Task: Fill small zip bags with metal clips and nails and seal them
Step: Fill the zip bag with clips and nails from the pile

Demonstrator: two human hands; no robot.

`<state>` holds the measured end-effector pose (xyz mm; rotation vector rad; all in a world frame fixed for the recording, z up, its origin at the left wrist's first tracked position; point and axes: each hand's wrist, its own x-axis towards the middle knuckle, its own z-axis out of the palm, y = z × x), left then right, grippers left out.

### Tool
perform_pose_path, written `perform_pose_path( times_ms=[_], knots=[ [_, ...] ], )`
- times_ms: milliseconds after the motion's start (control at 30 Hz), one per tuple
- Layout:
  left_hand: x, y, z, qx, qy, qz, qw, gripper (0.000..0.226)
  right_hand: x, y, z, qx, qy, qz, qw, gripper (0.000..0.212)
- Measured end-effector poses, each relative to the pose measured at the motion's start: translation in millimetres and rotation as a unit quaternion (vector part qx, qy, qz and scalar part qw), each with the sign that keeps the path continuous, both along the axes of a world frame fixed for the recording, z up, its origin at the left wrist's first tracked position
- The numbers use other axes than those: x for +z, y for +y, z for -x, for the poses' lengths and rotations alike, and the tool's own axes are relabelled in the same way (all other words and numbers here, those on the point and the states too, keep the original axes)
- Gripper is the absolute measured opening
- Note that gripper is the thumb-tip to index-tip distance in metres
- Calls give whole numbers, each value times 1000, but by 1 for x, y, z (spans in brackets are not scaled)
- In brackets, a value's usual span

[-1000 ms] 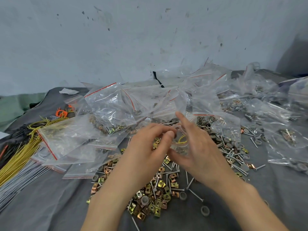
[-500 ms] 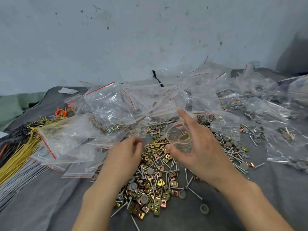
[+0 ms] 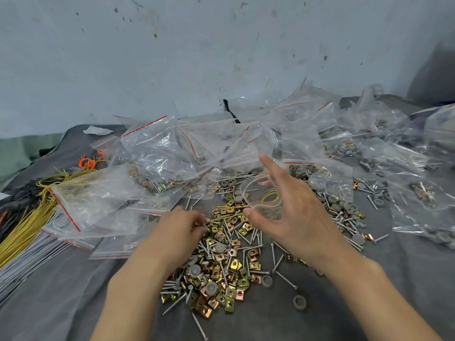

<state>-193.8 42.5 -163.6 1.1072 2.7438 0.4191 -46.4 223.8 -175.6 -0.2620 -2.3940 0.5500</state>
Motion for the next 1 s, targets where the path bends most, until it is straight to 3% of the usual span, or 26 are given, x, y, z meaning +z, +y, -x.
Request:
perform_pose_path(
  times_ms=[167, 367, 667, 1000],
  knots=[
    [-5, 0, -2, -2, 9, -11, 1000, 9, 0, -2, -1, 4, -8, -9, 1000, 86],
    [-1, 4, -6, 5, 19, -148, 989, 12, 0, -4, 0, 16, -22, -21, 999, 86],
    [21, 24, -28, -59, -119, -388, 912, 6, 1, -5, 0, 30, -22, -30, 999, 81],
    [28, 38, -48, -101, -58, -372, 921, 16, 1, -6, -1, 28, -23, -4, 999, 82]
  ],
)
